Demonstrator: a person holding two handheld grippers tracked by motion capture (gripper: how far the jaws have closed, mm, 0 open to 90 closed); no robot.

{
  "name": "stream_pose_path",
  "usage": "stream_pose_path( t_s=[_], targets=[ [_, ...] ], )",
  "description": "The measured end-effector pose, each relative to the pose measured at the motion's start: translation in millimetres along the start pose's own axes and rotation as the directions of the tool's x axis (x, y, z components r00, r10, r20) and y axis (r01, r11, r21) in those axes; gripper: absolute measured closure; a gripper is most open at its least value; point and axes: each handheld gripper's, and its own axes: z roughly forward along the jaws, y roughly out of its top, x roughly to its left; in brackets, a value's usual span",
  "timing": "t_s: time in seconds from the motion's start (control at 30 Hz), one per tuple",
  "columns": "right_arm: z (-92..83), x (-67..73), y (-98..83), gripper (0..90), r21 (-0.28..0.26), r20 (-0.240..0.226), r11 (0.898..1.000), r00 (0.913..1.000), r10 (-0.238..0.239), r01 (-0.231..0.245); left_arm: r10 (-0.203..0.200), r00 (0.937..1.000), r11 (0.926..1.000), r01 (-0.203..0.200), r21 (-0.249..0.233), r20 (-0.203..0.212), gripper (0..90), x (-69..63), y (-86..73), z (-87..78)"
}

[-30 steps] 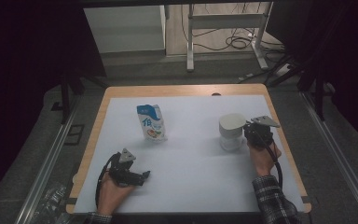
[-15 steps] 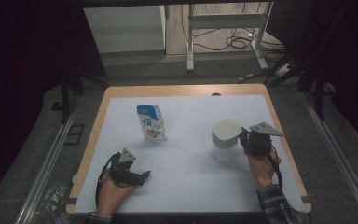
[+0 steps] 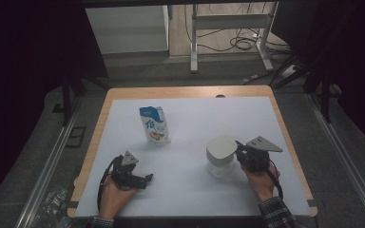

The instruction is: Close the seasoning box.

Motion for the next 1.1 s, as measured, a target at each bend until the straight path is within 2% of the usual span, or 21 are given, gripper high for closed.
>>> stream_pose_path(
  t_s=[0.37, 0.53, 0.63, 0.7, 0.8, 0.9, 1.0, 1.1],
  targets=[
    [8.8, 3.9, -10.3, 78.5, 0.017, 0.008, 0.999, 0.9995, -0.032, 0.032, 0.000, 1.0000, 1.0000, 0.000, 0.000, 0.000, 0.1, 0.0, 0.0, 0.0],
    [7.9, -1.7, -14.2, 76.6, 0.027, -0.014, 1.000, 0.9999, -0.006, 0.006, 0.000, 1.0000, 1.0000, 0.000, 0.000, 0.000, 0.1, 0.0, 0.0, 0.0],
    [7.8, -3.3, -15.1, 72.2, 0.047, -0.017, 0.999, 0.9996, -0.021, 0.022, -0.003, 1.0000, 1.0000, 0.003, -0.002, 0.000, 0.1, -0.2, 0.0, 0.2],
    [5.7, -5.8, -15.1, 63.7, 0.051, -0.012, 0.999, 0.9998, -0.017, 0.018, -0.002, 1.0000, 1.0000, 0.002, -0.002, -0.001, 0.1, -0.2, 0.0, 0.2],
    [1.9, -6.8, -14.8, 56.3, 0.062, 0.007, 0.997, 0.9990, -0.044, 0.044, -0.001, 1.0000, 1.0000, 0.001, -0.002, -0.001, 0.1, -0.2, 0.0, 0.2],
    [-0.5, -7.8, -15.5, 53.1, 0.079, 0.007, 0.996, 0.9987, -0.050, 0.050, 0.000, 1.0000, 1.0000, 0.000, 0.000, 0.000, 0.1, -0.1, 0.0, 0.1],
    [-3.6, -9.3, -15.9, 50.4, 0.093, -0.008, 0.995, 0.9994, -0.033, 0.034, 0.000, 1.0000, 1.0000, 0.000, 0.000, 0.000, 0.1, -0.1, 0.0, 0.1],
    [-7.1, -11.8, -16.7, 50.4, 0.106, -0.002, 0.994, 0.9996, -0.027, 0.027, 0.000, 1.0000, 1.0000, 0.000, 0.000, 0.000, 0.1, -0.1, 0.0, 0.1]
  ],
)
